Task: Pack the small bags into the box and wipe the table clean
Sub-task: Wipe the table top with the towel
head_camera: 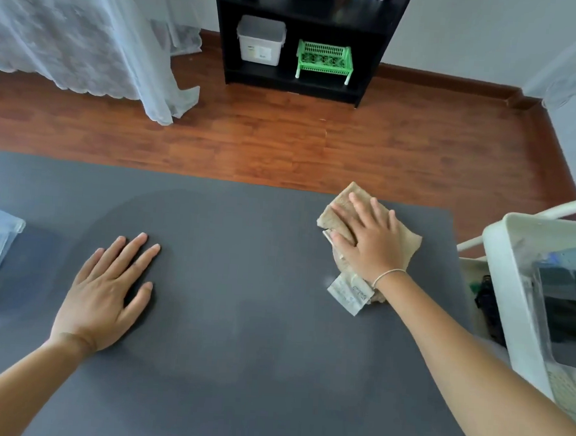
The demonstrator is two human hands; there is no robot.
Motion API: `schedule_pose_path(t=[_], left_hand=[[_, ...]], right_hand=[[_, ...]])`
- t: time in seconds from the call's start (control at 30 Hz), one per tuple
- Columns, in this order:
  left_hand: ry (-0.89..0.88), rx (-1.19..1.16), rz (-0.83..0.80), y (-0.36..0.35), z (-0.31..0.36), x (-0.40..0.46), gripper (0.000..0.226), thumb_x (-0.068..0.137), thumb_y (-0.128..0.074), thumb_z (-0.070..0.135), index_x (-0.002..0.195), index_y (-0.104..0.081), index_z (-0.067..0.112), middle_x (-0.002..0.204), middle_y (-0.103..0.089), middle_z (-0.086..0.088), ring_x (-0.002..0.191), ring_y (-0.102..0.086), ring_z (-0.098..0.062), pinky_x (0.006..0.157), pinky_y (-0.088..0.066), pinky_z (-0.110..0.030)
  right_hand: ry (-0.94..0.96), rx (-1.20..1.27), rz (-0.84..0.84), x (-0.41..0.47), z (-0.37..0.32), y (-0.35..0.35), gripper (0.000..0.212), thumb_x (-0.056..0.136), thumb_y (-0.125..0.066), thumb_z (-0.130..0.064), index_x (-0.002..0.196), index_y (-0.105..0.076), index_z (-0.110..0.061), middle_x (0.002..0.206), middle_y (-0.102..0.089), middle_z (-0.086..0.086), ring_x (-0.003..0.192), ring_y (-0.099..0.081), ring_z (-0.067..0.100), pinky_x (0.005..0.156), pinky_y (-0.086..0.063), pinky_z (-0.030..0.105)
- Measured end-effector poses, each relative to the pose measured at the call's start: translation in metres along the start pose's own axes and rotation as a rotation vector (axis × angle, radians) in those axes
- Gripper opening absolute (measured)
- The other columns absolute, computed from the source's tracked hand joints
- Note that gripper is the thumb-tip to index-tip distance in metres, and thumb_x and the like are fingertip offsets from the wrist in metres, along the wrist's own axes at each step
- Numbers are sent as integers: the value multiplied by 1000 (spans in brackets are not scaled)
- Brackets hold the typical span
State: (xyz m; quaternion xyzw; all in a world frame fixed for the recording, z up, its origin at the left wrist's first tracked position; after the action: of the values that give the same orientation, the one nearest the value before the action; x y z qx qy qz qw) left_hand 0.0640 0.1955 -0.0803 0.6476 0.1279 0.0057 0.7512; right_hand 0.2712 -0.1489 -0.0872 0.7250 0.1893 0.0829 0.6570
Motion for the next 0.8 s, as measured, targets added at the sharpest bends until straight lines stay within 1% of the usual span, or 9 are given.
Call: schedule_pose_path(t=[0.1, 0.2, 0.33, 0.4, 0.53, 0.6, 0.7, 0.77, 0.8], left_hand=[[12, 2, -21, -5, -5, 1, 59, 87, -19, 50, 143, -23, 35, 151, -21, 13, 141, -13, -12, 114, 10, -18], [11, -4, -45, -7, -8, 4, 58, 86, -17, 52, 143, -21, 38, 151, -18, 16, 140, -12, -9, 112, 12, -15], [1, 37, -11, -5, -4, 4, 59, 86, -19, 51, 143, -24, 34, 152, -26, 7, 142, -18, -21, 111, 12, -14], [-2, 37, 21, -2, -1, 4, 60, 86, -19, 50, 143, -25, 32, 153, -25, 4, 142, -17, -22, 110, 13, -13], [-28, 28, 80, 2, 1, 4, 61, 85, -18, 51, 142, -27, 32, 154, -24, 3, 143, -16, -22, 108, 13, -13], [-42, 8, 93, 2, 1, 3, 62, 84, -17, 52, 142, -27, 32, 155, -24, 3, 143, -15, -21, 109, 11, -15], [-60, -28, 102, 1, 2, 3, 61, 84, -20, 50, 142, -28, 31, 155, -24, 1, 143, -15, -22, 115, -3, -29], [-74, -44, 115, 1, 3, 2, 57, 88, -26, 45, 142, -29, 28, 155, -24, -1, 143, -15, -24, 116, -7, -36], [-84, -58, 122, 1, 4, 1, 53, 91, -30, 42, 142, -30, 26, 155, -24, -3, 143, -15, -25, 116, -8, -38]], right_hand=[[-238, -36, -14, 17, 58, 11, 57, 89, -26, -56, 142, -27, -34, 157, -15, -7, 145, -6, 28, 116, -5, 54], [-322, 34, 14, 17, 45, 10, 57, 89, -25, -55, 142, -24, -35, 157, -14, -6, 145, -2, 31, 116, -1, 56], [70, 14, -18, -36, -26, -9, 52, 86, -23, -56, 138, -20, -50, 157, -13, -11, 144, -9, 31, 116, -4, 54], [124, 6, -17, -65, -14, -9, 52, 85, -22, -55, 137, -20, -53, 156, -16, -13, 144, -12, 28, 116, -7, 53], [-290, -11, -1, -89, 59, -4, 54, 91, -24, -51, 143, -19, -39, 158, -8, -9, 144, -5, 28, 117, -5, 53], [-423, 41, 17, -104, 51, -6, 55, 91, -27, -49, 143, -24, -32, 158, -8, -8, 144, -3, 29, 117, -2, 53], [-238, -21, -21, -148, -12, -23, 55, 87, -17, -56, 141, -17, -44, 158, -9, -10, 143, -7, 30, 116, -6, 52], [-90, -86, -61, -194, -32, -30, 55, 86, -16, -55, 140, -17, -48, 156, -17, -10, 141, -20, 29, 114, -18, 51], [-98, -104, -55, -216, -23, -30, 55, 86, -17, -54, 140, -20, -45, 155, -22, -9, 140, -26, 29, 112, -24, 52]])
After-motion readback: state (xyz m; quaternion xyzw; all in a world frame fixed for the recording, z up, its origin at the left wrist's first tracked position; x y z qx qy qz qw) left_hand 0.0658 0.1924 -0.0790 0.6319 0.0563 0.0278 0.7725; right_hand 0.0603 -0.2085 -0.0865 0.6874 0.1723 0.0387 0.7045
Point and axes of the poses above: each hand's wrist, its own x-axis towards the middle knuckle, its own y-axis out of the back of the hand, z = x × y, the point moved 8 cm from there along x, towards the middle knuckle
